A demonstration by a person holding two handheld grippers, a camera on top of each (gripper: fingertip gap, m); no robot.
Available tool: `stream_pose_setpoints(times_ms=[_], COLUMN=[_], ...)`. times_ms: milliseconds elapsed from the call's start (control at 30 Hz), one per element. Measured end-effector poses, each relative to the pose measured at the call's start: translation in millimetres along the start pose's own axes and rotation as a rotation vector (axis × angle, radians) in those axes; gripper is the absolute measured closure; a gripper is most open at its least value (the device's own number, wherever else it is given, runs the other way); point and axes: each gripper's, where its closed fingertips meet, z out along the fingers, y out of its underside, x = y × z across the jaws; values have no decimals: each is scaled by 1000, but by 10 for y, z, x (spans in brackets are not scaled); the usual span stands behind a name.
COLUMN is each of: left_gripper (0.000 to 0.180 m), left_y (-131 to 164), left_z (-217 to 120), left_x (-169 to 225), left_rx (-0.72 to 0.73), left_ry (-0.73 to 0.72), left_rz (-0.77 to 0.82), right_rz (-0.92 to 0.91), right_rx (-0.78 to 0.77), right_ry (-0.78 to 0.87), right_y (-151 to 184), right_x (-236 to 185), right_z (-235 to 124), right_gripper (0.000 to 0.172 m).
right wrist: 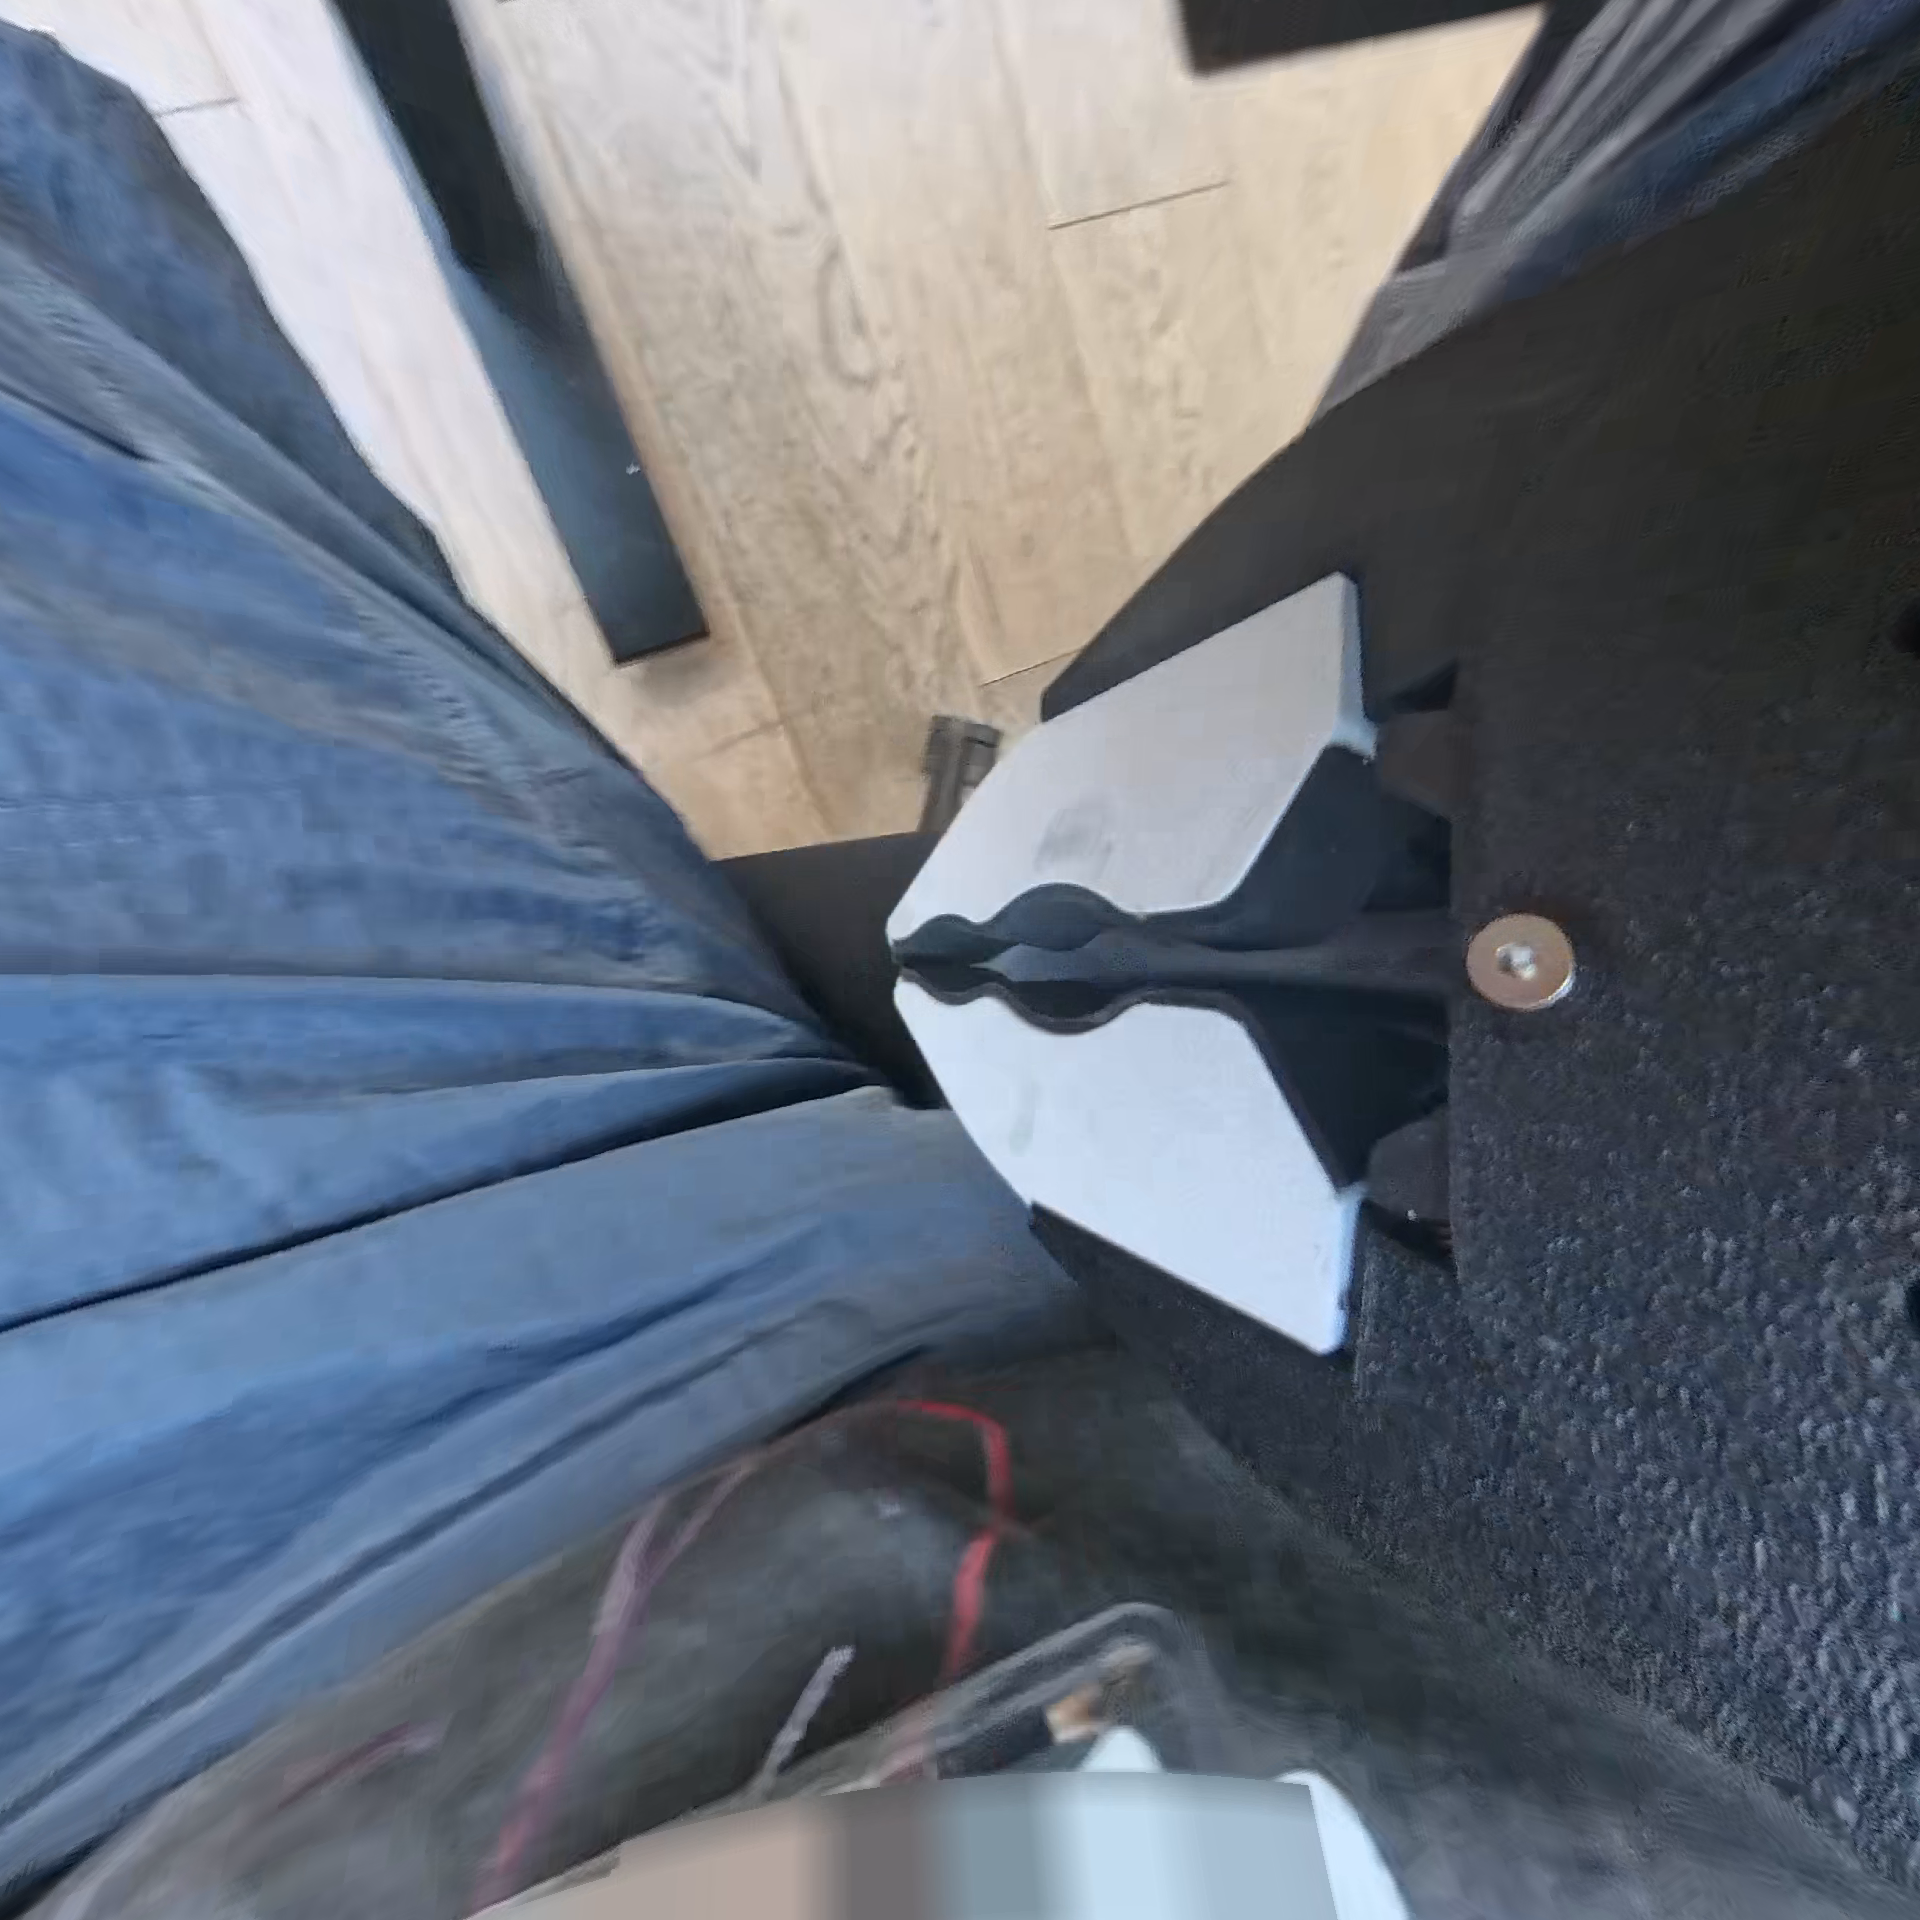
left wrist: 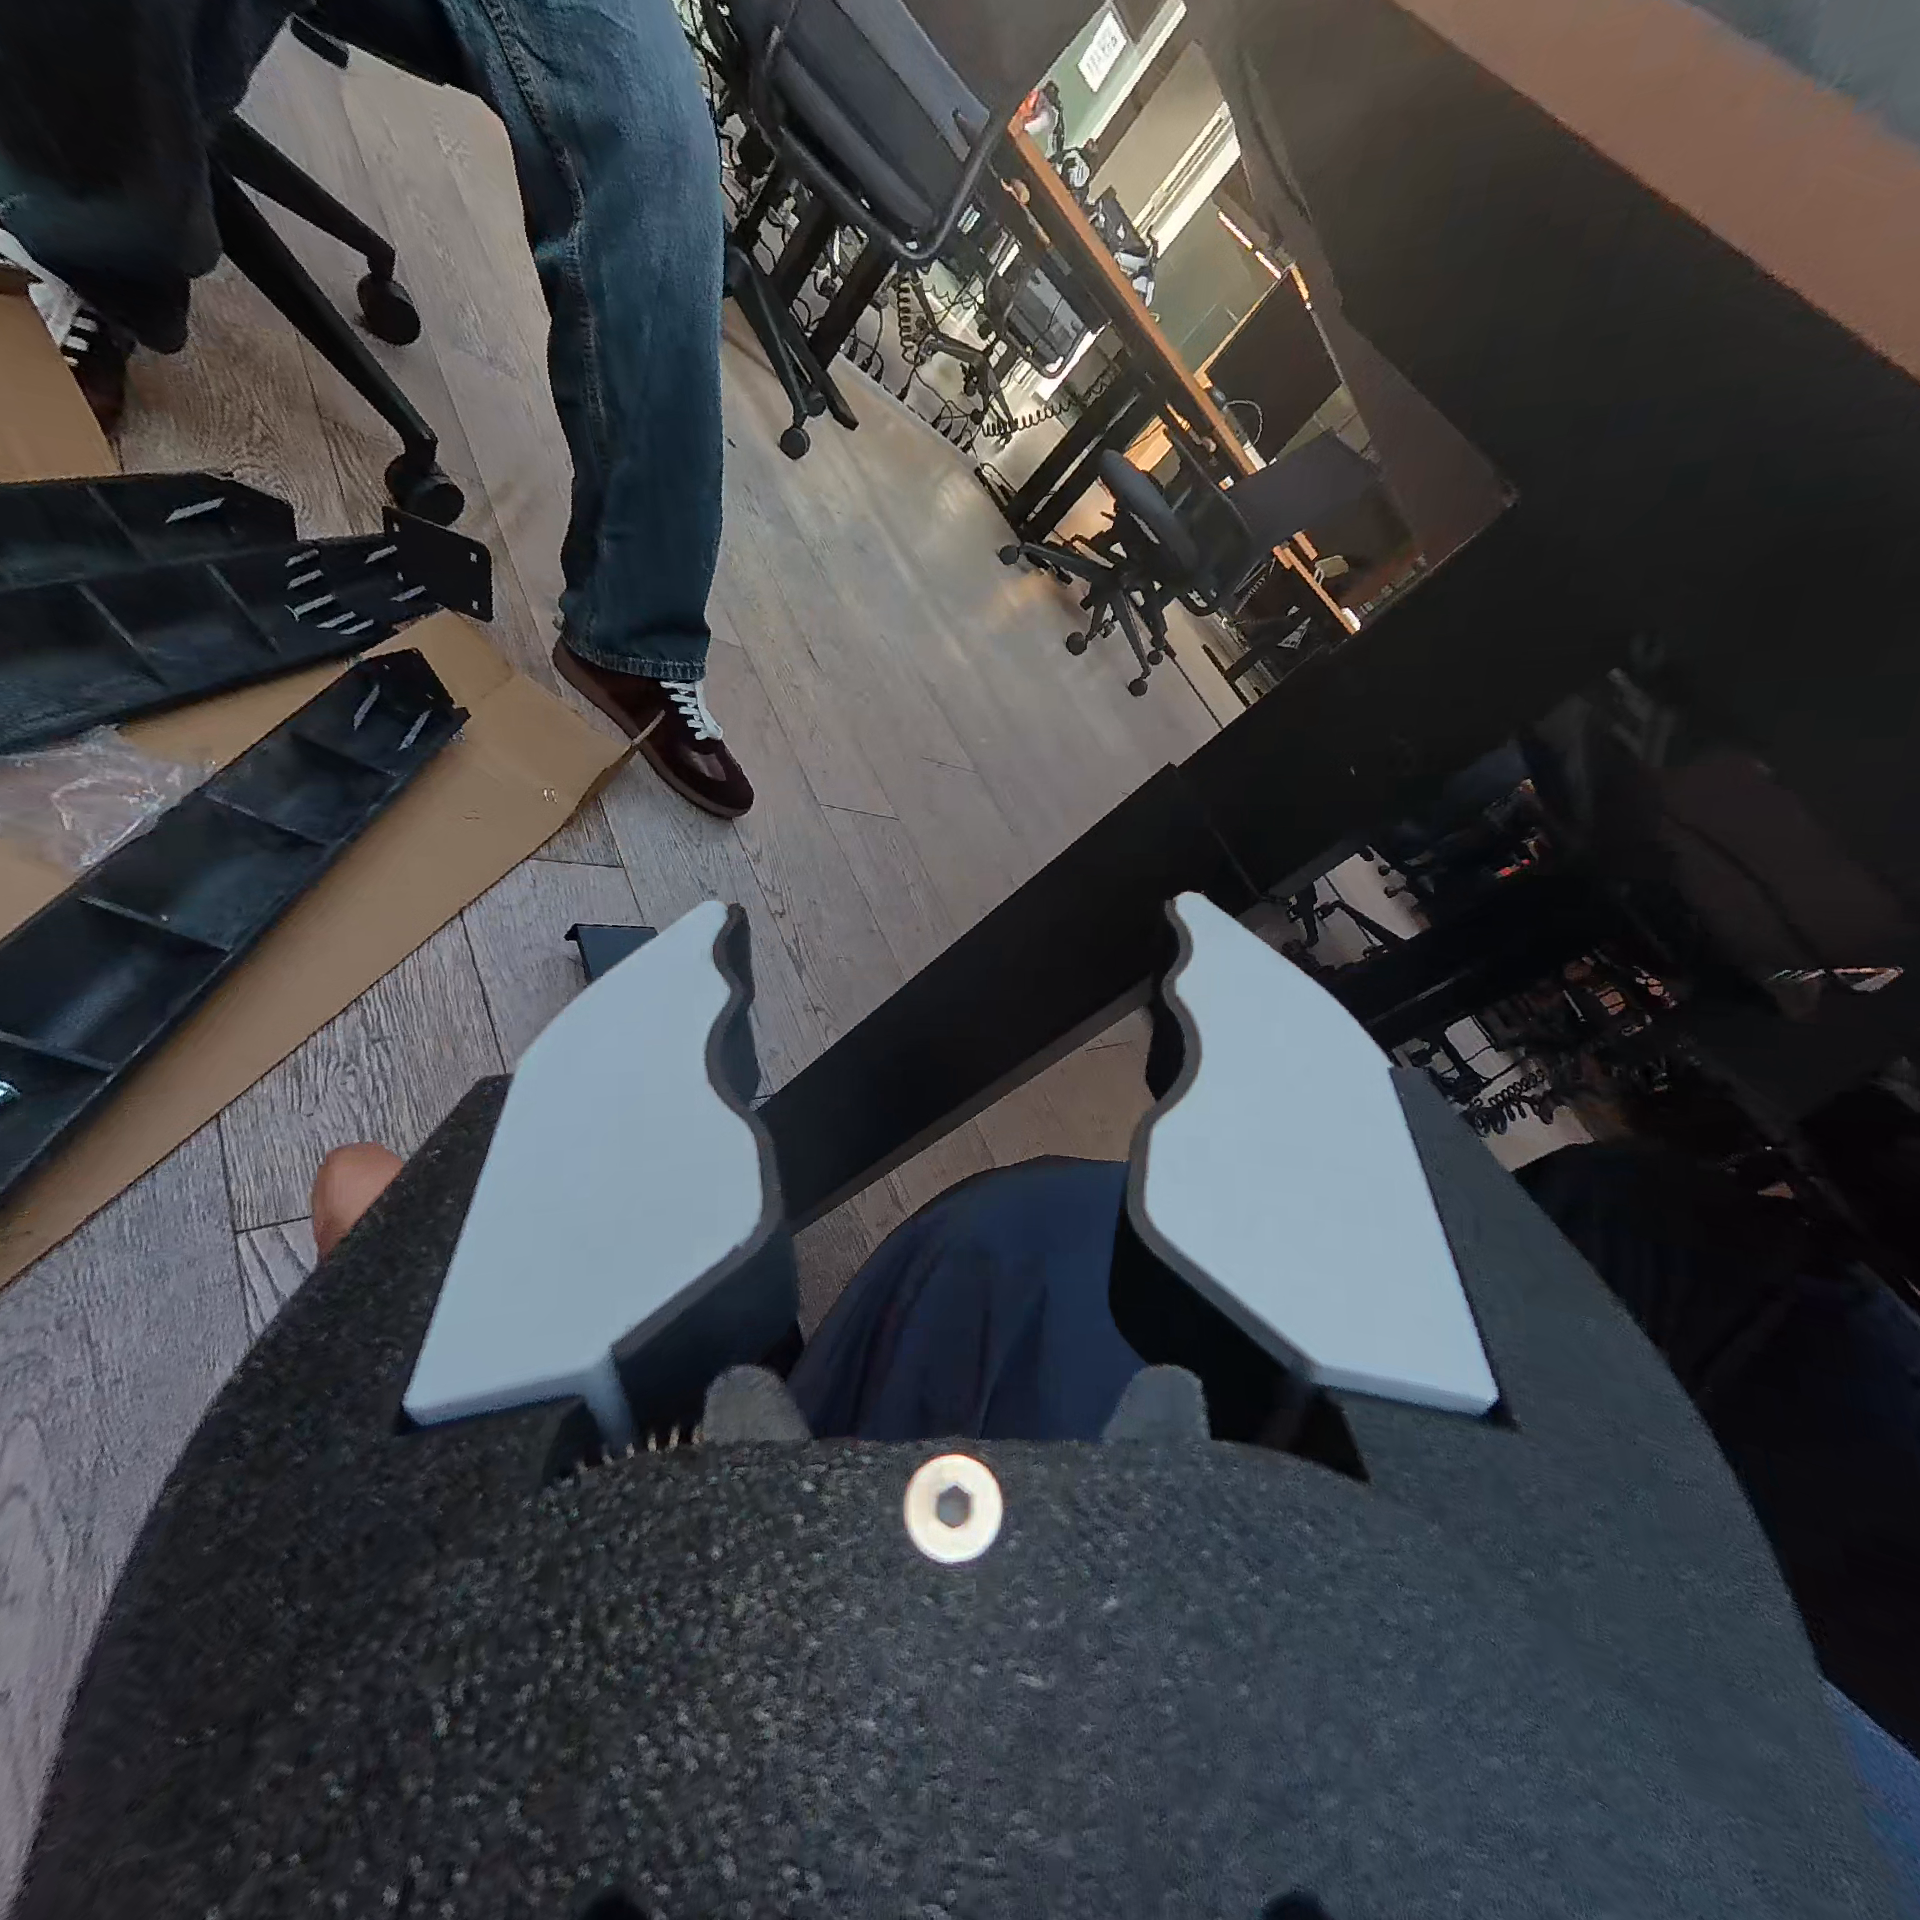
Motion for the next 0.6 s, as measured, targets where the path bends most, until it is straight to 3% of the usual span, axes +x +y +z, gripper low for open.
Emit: stream_pose_setpoints(times_ms=[167, 367, 500, 600], left_gripper=[108, 111, 112, 112], left_y=[27, 27, -227, -359], left_z=[162, 332, 476, 684], left_x=[166, 555, 975, 1288], left_rx=[-2, -92, 14, 44], left_ry=[52, 99, 215, 253], left_rz=[-30, 154, 106, 135], right_rz=[48, 113, 166, 167], right_rx=[-53, -70, -15, 28], right_ry=[37, 119, 185, 236], right_y=[377, 814, 1112, 1188], right_x=[-157, -310, -480, -605], right_z=[-201, -641, -1212, -1876], right_gripper=[172, 172, 172, 171])
